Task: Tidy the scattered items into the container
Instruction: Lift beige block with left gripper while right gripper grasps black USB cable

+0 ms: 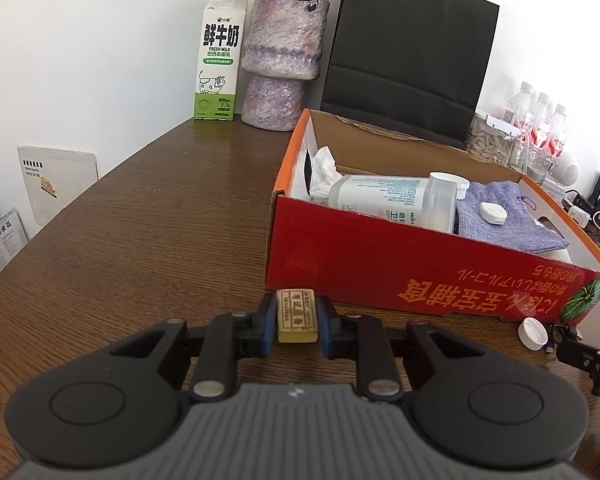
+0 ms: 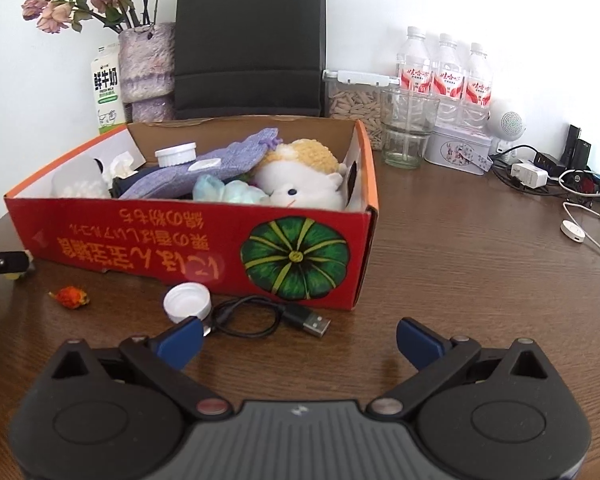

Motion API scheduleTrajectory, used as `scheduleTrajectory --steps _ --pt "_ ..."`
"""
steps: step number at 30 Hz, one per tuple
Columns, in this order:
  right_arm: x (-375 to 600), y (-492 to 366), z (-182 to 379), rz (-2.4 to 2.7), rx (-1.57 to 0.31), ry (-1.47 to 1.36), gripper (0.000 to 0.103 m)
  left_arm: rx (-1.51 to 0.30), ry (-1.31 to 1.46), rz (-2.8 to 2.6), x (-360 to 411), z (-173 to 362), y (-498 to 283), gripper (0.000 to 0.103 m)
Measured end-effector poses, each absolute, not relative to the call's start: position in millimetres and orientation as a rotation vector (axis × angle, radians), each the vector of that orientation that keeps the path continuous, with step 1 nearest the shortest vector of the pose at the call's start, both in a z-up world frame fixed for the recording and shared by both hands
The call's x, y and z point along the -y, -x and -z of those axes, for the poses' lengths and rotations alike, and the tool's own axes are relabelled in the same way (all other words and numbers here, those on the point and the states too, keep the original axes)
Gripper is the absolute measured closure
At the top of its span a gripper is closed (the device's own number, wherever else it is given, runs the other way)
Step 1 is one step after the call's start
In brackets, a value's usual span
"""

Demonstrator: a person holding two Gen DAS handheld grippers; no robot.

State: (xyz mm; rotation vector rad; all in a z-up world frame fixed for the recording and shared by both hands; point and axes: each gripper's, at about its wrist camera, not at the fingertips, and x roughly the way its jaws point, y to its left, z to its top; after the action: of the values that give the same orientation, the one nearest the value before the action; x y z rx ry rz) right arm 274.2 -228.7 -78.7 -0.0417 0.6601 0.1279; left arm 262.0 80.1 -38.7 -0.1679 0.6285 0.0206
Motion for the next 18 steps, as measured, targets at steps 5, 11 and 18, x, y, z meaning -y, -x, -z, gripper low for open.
scheduleTrajectory --steps 5,11,18 --pt "225 -283 80 -0.138 -0.67 0.057 0.006 -0.626 0.178 -0.005 -84 37 -260 0.081" --pt "225 -287 81 -0.169 -0.675 0.037 0.016 -0.628 0.178 0.016 -81 37 -258 0.081" --pt "219 -279 79 -0.228 -0.656 0.061 0.043 -0.635 0.177 0.018 -80 39 -258 0.081"
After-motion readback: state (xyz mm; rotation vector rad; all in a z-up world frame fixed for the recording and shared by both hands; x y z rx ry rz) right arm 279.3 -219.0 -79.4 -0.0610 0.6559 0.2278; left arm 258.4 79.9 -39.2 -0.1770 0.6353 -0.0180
